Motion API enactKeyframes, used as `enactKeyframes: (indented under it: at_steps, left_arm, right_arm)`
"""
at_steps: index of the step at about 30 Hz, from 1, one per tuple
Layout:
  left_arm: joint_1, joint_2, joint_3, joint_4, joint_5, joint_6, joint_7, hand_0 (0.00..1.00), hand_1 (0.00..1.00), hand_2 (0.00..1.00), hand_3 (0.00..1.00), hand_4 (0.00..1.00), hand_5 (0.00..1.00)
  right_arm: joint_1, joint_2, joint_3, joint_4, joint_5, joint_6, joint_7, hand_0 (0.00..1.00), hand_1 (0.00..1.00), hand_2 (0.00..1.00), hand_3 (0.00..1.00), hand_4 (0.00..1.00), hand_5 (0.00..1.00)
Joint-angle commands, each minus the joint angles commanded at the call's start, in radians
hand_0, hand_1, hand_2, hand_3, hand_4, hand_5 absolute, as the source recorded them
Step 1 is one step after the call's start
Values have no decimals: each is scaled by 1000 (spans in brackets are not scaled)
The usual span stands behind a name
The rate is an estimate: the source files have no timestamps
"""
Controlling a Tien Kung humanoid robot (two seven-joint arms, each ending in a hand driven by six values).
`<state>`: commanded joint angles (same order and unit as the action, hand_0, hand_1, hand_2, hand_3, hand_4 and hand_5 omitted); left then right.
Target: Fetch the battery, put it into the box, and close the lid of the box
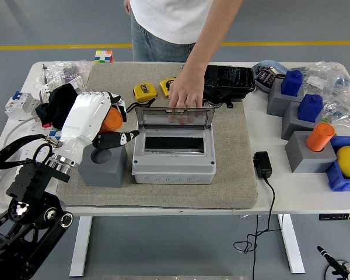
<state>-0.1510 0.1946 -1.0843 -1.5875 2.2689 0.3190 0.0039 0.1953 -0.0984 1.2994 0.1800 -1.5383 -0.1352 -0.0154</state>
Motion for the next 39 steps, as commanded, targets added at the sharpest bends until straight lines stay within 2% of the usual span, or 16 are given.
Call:
enactKeyframes:
  at_steps: [8,20,28,39]
  left_arm:
    - [-46,-4,132,16,0,-8,17,111,104,151,168,657,39]
    - [-150,-15,303,93,0,-3,8,109,108,154,168,656,41]
    - [-240,-54,375,190,0,11,-2,110,108,152,169,656,45]
    - [-337,-116,415,344,0,25,-13,110,108,156,169,651,62]
  right_arm:
    - [1,2,-8,0,3,-1,-2,874,846,813,855,998,998]
    - [3,-1,-24,0,5,-5,-8,872,847,813,855,998,998]
    - [6,-1,-28,0,0,-5,-11,872,846,813,854,998,998]
    - [11,-1,-33,0,1,-6,-13,871,846,813,854,998,998]
